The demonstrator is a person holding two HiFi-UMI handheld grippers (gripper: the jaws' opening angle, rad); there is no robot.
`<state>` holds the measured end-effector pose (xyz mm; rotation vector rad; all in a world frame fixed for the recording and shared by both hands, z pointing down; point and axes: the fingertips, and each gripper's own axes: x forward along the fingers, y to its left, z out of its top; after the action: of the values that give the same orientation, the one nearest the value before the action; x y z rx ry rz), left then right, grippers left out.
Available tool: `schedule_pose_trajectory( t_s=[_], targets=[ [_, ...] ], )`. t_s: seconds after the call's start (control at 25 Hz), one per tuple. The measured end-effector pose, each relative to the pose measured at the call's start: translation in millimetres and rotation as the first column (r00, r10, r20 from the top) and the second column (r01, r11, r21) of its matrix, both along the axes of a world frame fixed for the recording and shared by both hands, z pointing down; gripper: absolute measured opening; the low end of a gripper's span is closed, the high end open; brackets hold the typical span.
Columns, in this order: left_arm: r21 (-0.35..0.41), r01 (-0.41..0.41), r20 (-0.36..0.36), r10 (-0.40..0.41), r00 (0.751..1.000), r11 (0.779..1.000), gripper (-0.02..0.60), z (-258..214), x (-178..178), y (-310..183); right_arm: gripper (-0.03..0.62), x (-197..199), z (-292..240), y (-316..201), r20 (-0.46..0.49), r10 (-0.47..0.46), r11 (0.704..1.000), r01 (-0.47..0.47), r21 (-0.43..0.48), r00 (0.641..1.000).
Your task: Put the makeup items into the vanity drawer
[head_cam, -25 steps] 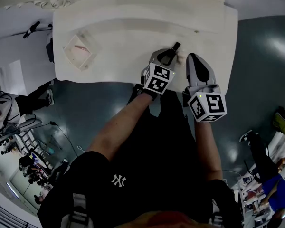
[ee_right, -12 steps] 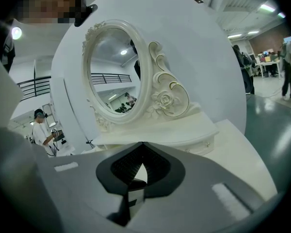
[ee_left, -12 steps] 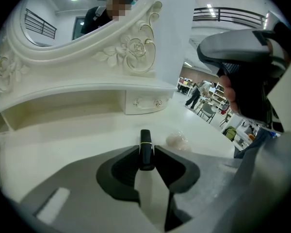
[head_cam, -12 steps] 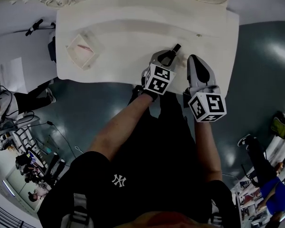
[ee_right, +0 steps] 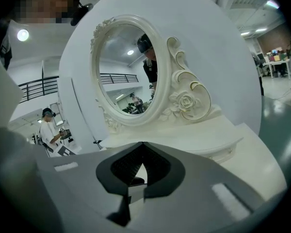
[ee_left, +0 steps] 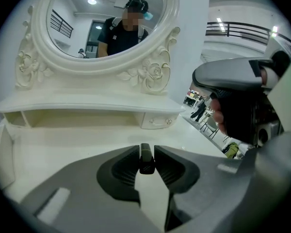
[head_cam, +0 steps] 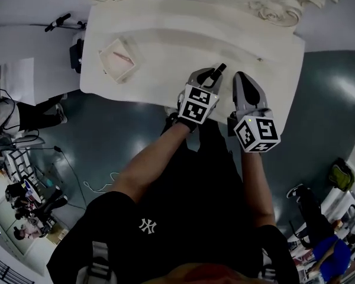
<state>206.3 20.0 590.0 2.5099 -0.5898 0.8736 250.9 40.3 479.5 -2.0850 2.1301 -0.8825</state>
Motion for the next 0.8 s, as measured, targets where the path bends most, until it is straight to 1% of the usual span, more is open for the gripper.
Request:
schedule_pose_trajectory(
  t_s=[0.2, 0.4, 0.64, 0.8],
  targets=[
    [0.027, 0.064, -0.038, -0.063, 0.997, 0.998, 0.086, -24, -21, -16, 0.023, -22, -12, -17, -0.013, -0.056, 0.998, 0.057, 0.023, 0.998],
    [0.061, 0.145, -0.072, -0.141, 0.987, 0.988, 0.086, -49, -54, -38, 0.023, -55, -28, -40, -0.033, -0.127, 0.990, 0.128, 0.058, 0.991],
    [0.093, 0.245, -0.108, -0.235, 0.966, 0.965, 0.087, -74, -102, -64, 0.023, -101, -42, -63, -0.052, -0.211, 0.974, 0.215, 0.077, 0.976],
    [0.098, 0.319, -0.136, -0.305, 0.942, 0.943, 0.087, -88, -136, -78, 0.023, -134, -50, -77, -0.057, -0.268, 0.958, 0.272, 0.093, 0.962]
  ],
)
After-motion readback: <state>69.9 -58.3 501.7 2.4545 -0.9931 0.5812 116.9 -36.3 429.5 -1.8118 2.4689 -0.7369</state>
